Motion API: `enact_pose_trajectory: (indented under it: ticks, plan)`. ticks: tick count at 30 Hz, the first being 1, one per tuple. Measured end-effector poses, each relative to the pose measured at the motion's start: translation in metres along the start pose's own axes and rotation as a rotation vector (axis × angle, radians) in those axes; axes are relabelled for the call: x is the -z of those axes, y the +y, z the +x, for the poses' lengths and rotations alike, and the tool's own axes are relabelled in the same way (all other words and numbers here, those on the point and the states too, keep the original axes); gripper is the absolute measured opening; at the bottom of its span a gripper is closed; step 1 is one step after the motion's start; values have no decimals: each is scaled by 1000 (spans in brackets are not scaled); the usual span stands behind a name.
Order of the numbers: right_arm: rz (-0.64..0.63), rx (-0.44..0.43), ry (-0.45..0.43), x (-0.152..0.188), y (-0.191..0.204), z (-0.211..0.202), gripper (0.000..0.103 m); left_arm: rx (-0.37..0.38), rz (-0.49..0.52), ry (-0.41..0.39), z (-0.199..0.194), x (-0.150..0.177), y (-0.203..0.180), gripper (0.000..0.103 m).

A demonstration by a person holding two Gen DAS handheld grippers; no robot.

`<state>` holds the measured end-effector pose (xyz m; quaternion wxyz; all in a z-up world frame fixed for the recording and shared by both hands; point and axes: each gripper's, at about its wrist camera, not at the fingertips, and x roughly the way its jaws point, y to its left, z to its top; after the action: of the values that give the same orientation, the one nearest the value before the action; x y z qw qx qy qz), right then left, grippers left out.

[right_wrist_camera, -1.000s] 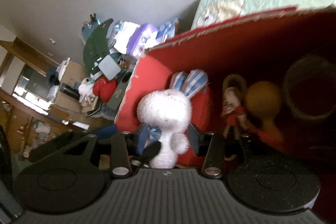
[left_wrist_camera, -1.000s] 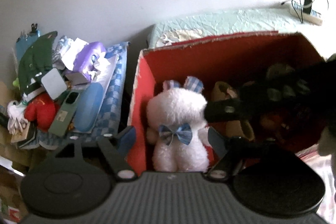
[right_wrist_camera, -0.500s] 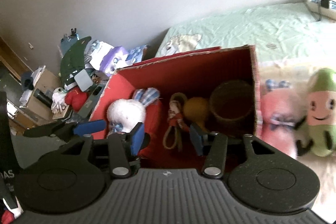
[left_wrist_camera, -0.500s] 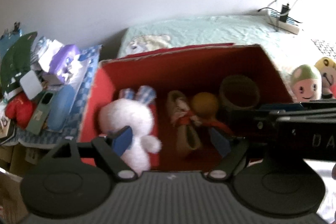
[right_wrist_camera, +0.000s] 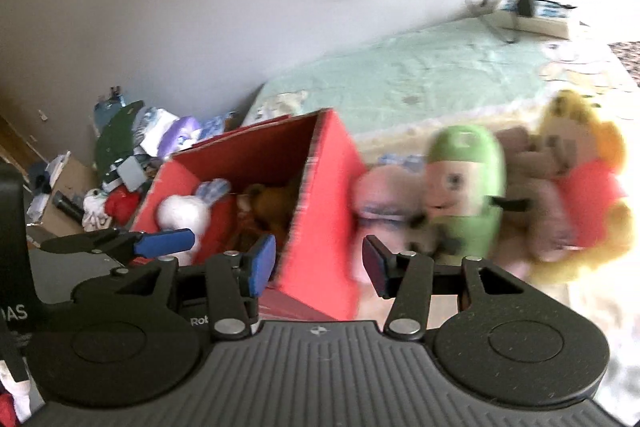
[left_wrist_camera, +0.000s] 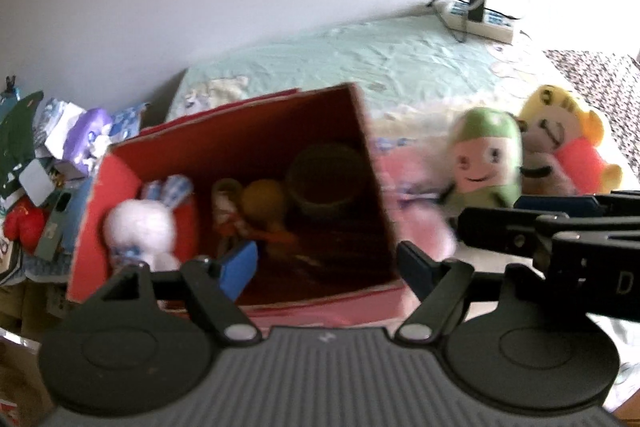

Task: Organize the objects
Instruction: 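Move the right gripper to the yellow tiger plush with pink body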

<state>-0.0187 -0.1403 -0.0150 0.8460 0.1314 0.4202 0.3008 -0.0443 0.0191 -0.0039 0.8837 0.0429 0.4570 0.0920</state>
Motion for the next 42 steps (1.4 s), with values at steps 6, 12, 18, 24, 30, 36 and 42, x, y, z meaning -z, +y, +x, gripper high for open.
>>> enact_pose_trajectory:
  ticks: [6,12,18,24,30,36,42]
  plan:
    - [25,23,-17,-2,-44,-31,52,9,27,7,-7,-7,-59,78]
    - [34,28,-22,2,-85,-51,52,23,41,18,-5,-11,-102,79]
    - [20,47,13,2,-128,-57,52,79,42,69,9,-10,-132,78]
    - [59,76,-5,-9,-165,-62,52,204,49,81,22,-10,-152,77]
    - [155,79,-53,-26,-191,-53,55,347,79,58,29,-19,-167,76]
    - [148,110,-22,-35,-209,-18,56,438,123,21,38,-30,-181,76]
    - [210,72,42,-40,-229,17,57,489,163,29,55,-36,-185,79]
